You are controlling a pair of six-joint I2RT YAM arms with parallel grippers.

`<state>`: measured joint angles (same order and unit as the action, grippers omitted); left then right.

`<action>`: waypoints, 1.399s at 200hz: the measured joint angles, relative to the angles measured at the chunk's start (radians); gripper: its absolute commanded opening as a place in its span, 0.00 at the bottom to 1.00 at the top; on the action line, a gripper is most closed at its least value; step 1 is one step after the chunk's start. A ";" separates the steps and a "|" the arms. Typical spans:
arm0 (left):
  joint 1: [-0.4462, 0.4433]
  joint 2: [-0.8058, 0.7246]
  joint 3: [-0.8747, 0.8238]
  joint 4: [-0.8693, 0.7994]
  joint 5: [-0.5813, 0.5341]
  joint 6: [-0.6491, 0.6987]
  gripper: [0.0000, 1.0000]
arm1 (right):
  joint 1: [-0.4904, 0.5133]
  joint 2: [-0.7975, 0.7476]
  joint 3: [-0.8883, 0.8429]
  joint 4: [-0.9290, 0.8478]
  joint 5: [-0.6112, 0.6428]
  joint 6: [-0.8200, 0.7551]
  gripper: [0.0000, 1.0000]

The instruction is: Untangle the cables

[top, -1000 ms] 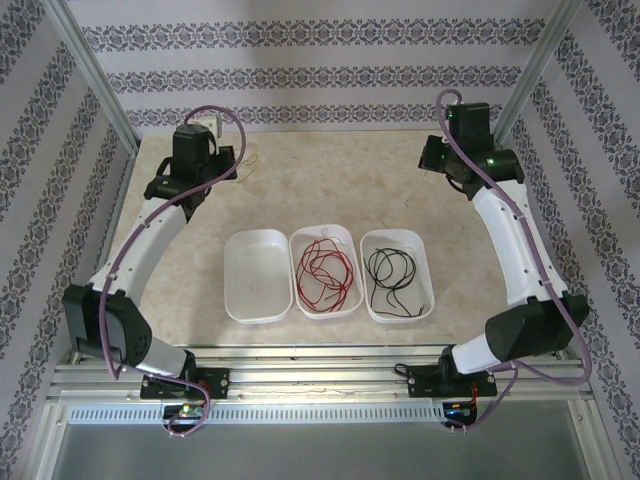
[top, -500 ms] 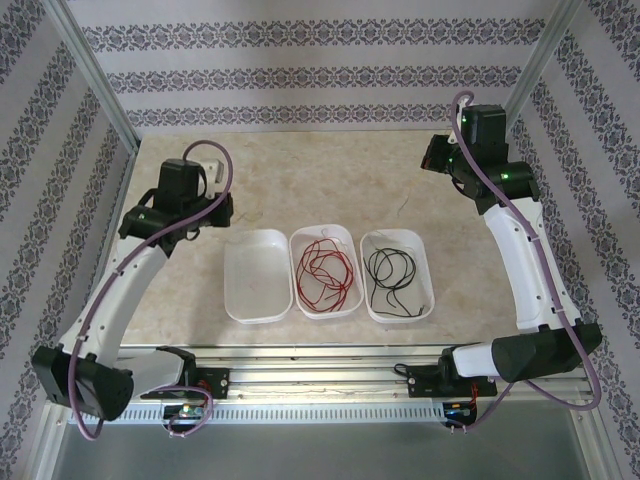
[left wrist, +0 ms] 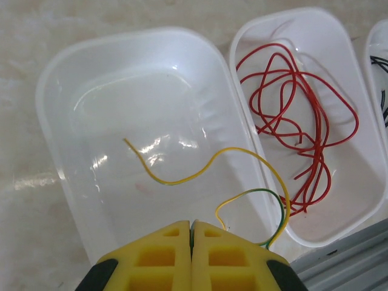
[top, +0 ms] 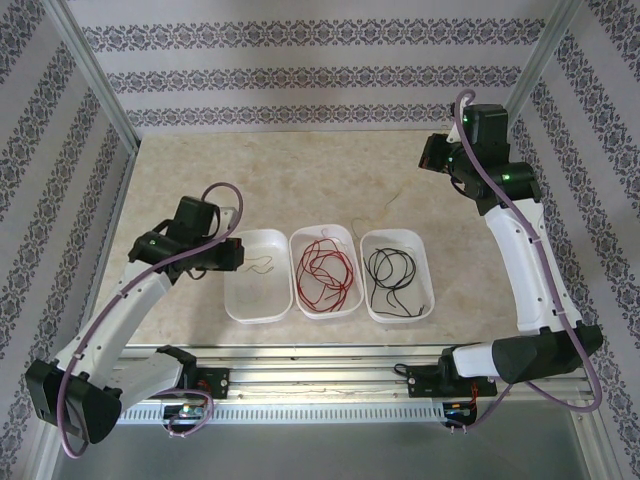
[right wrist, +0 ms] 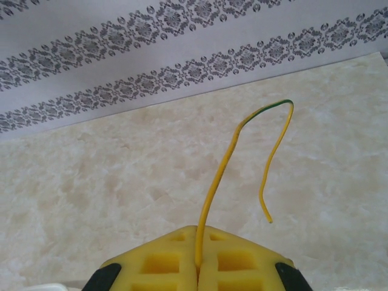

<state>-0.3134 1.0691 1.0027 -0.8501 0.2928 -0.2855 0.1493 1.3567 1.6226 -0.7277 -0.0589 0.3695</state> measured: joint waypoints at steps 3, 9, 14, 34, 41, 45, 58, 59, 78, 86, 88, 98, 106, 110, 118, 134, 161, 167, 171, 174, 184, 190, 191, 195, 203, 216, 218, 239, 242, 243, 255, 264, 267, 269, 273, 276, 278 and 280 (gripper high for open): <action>0.000 0.000 -0.003 0.001 0.001 -0.002 0.00 | 0.002 -0.002 0.001 0.000 -0.001 0.001 0.00; 0.000 0.001 -0.010 0.001 0.003 -0.005 0.00 | 0.006 -0.007 0.003 0.000 -0.004 0.002 0.00; 0.000 0.003 -0.016 0.001 0.004 -0.008 0.00 | 0.006 -0.013 0.004 0.000 -0.006 0.002 0.00; 0.000 0.022 -0.045 0.009 0.006 -0.014 0.04 | 0.019 -0.034 0.009 0.001 -0.012 0.006 0.00; -0.001 0.034 -0.056 0.012 0.006 -0.015 0.07 | 0.025 -0.040 0.011 0.002 -0.013 0.010 0.00; -0.001 0.040 -0.060 0.014 0.006 -0.016 0.09 | 0.029 -0.044 0.012 0.004 -0.015 0.013 0.00; -0.001 0.064 -0.074 0.027 0.006 -0.020 0.16 | 0.045 -0.053 0.016 0.008 -0.016 0.017 0.00; -0.001 0.066 -0.075 0.027 0.006 -0.020 0.16 | 0.045 -0.053 0.016 0.008 -0.016 0.017 0.00; -0.001 0.095 -0.085 0.045 0.006 -0.026 0.25 | 0.069 -0.058 0.023 0.008 -0.018 0.020 0.00; -0.001 0.103 -0.087 0.055 0.005 -0.026 0.35 | 0.079 -0.058 0.026 0.008 -0.018 0.020 0.00; -0.001 0.105 -0.088 0.057 0.005 -0.025 0.37 | 0.082 -0.058 0.027 0.008 -0.018 0.020 0.00; -0.001 0.111 -0.089 0.067 0.003 -0.033 0.42 | 0.094 -0.058 0.031 0.007 -0.018 0.020 0.00; -0.001 0.114 -0.089 0.077 0.002 -0.032 0.44 | 0.105 -0.058 0.035 0.007 -0.018 0.020 0.00; -0.001 0.116 -0.089 0.080 -0.001 -0.033 0.45 | 0.111 -0.058 0.037 0.007 -0.017 0.020 0.00; -0.001 0.116 -0.089 0.085 -0.004 -0.034 0.46 | 0.122 -0.058 0.041 0.007 -0.018 0.019 0.00; -0.001 0.116 -0.088 0.094 -0.013 -0.033 0.52 | 0.142 -0.058 0.048 0.007 -0.017 0.019 0.00; -0.001 0.115 -0.088 0.111 -0.063 -0.043 0.82 | 0.177 -0.058 0.051 0.008 -0.016 0.020 0.00; -0.001 0.114 -0.087 0.113 -0.081 -0.050 0.86 | 0.187 -0.058 0.051 0.009 -0.014 0.021 0.00; -0.001 0.113 -0.086 0.115 -0.093 -0.053 0.89 | 0.195 -0.058 0.051 0.010 -0.013 0.021 0.00; -0.001 0.111 -0.085 0.118 -0.104 -0.054 0.90 | 0.201 -0.058 0.051 0.011 -0.013 0.021 0.00; 0.002 0.104 -0.082 0.124 -0.133 -0.063 0.99 | 0.229 -0.058 0.051 0.017 -0.009 0.024 0.00; 0.006 0.098 -0.079 0.129 -0.149 -0.066 0.99 | 0.248 -0.058 0.051 0.021 -0.009 0.025 0.00; 0.006 0.097 -0.078 0.129 -0.150 -0.068 0.99 | 0.250 -0.058 0.051 0.022 -0.009 0.025 0.00; 0.009 0.093 -0.076 0.133 -0.160 -0.071 0.99 | 0.264 -0.058 0.051 0.024 -0.009 0.027 0.00; 0.017 0.085 -0.071 0.142 -0.179 -0.077 0.99 | 0.290 -0.058 0.051 0.027 -0.009 0.028 0.00; 0.033 0.072 -0.065 0.160 -0.210 -0.088 0.99 | 0.336 -0.056 0.051 0.035 -0.009 0.033 0.00; 0.035 0.070 -0.064 0.164 -0.216 -0.090 0.99 | 0.343 -0.056 0.051 0.037 -0.009 0.035 0.00; 0.067 0.055 -0.063 0.198 -0.266 -0.117 0.99 | 0.410 -0.047 0.051 0.057 -0.002 0.047 0.00; 0.073 0.055 -0.063 0.202 -0.272 -0.122 0.99 | 0.419 -0.044 0.051 0.060 -0.001 0.047 0.00; 0.076 0.054 -0.063 0.205 -0.274 -0.124 0.99 | 0.424 -0.043 0.051 0.062 0.000 0.048 0.00; 0.107 0.053 -0.063 0.220 -0.295 -0.145 0.99 | 0.459 -0.029 0.051 0.076 0.008 0.050 0.00; 0.139 0.053 -0.063 0.232 -0.303 -0.166 0.99 | 0.483 -0.018 0.051 0.086 0.014 0.051 0.00; 0.149 0.053 -0.063 0.236 -0.306 -0.171 0.99 | 0.491 -0.014 0.051 0.090 0.014 0.052 0.00; 0.155 0.053 -0.063 0.238 -0.306 -0.175 0.99 | 0.495 -0.011 0.051 0.092 0.014 0.053 0.00; 0.173 0.053 -0.064 0.245 -0.306 -0.185 0.99 | 0.504 -0.005 0.051 0.097 0.016 0.054 0.00; 0.185 0.053 -0.064 0.249 -0.306 -0.192 0.99 | 0.511 0.000 0.051 0.099 0.016 0.055 0.00; 0.193 0.053 -0.065 0.253 -0.304 -0.196 0.99 | 0.515 0.003 0.051 0.101 0.016 0.055 0.00; 0.199 0.053 -0.066 0.256 -0.305 -0.198 0.99 | 0.518 0.005 0.051 0.104 0.016 0.055 0.00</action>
<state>-0.1146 1.1217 0.9371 -0.5945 -0.0124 -0.4839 0.6678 1.3621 1.6741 -0.6239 -0.0429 0.4244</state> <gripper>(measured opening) 0.993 0.065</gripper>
